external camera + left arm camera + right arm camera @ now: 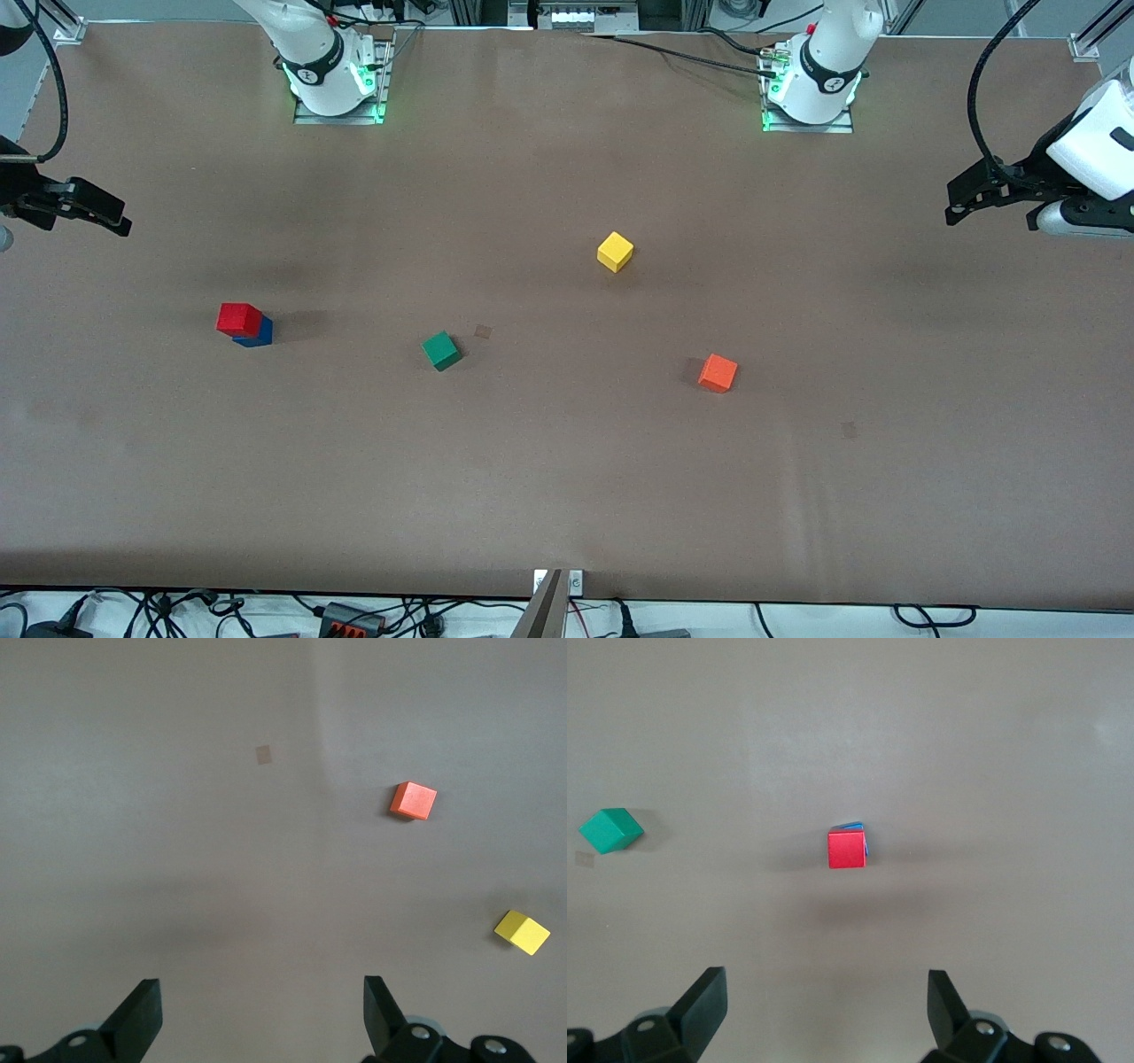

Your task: Pass red block to right arm, stack on blue

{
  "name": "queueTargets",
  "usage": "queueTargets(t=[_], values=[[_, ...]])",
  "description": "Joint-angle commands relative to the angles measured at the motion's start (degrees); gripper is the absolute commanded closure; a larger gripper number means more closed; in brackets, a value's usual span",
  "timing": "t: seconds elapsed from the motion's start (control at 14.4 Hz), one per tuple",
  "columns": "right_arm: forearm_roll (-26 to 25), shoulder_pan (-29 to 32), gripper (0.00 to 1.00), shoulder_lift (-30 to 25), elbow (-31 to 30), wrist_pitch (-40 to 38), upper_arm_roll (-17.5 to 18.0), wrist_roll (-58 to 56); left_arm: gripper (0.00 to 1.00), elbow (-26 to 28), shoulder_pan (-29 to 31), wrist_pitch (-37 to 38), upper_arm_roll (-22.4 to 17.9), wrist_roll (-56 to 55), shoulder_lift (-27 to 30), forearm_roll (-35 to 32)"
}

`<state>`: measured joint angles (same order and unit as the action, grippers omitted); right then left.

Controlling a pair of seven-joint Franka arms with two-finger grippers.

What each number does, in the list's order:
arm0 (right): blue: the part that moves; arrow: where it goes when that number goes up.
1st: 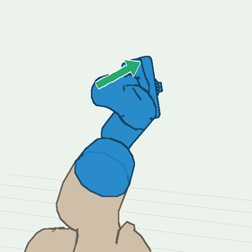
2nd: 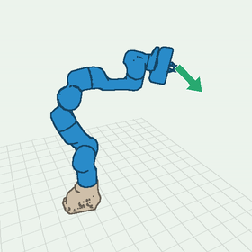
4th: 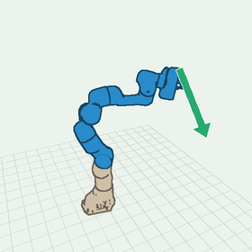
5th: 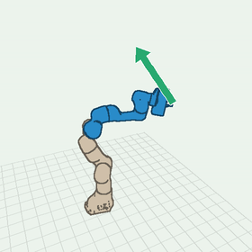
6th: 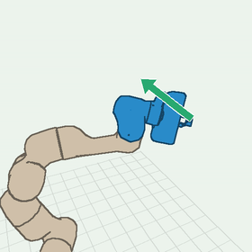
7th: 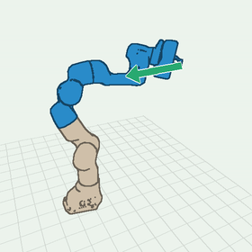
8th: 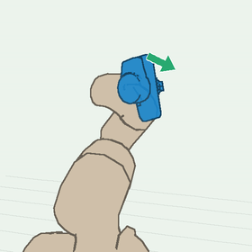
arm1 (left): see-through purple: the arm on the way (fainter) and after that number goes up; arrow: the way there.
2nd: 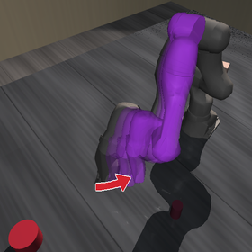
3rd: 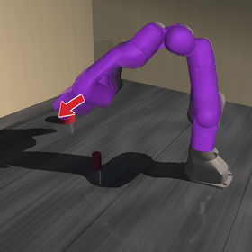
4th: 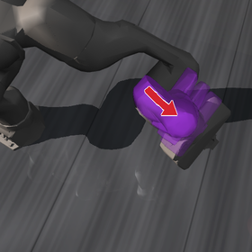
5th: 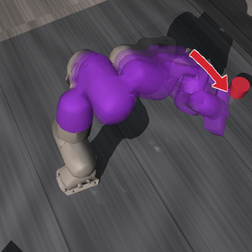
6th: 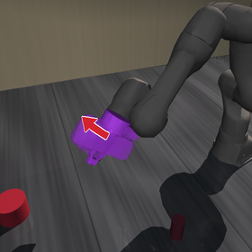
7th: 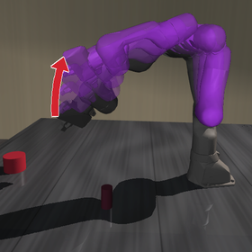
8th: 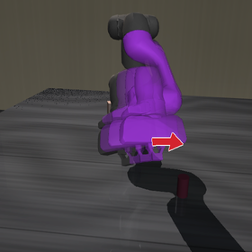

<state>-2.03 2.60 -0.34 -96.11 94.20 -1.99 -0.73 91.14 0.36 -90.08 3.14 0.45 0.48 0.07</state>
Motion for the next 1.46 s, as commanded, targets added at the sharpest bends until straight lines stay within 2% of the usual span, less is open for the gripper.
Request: queueTargets(t=[0.0,1.39], values=[[-0.1,0.2,0.00,-1.0,-0.2,-1.4,-0.4,-0.8,0.00,-1.8,0.1,1.2,0.1,0.4,-0.7,-0.2],[-0.2,-0.7,0.00,-1.0,-0.1,-0.3,0.1,-1.6,0.00,-1.8,0.1,1.2,0.3,0.3,-0.6,-0.2]])
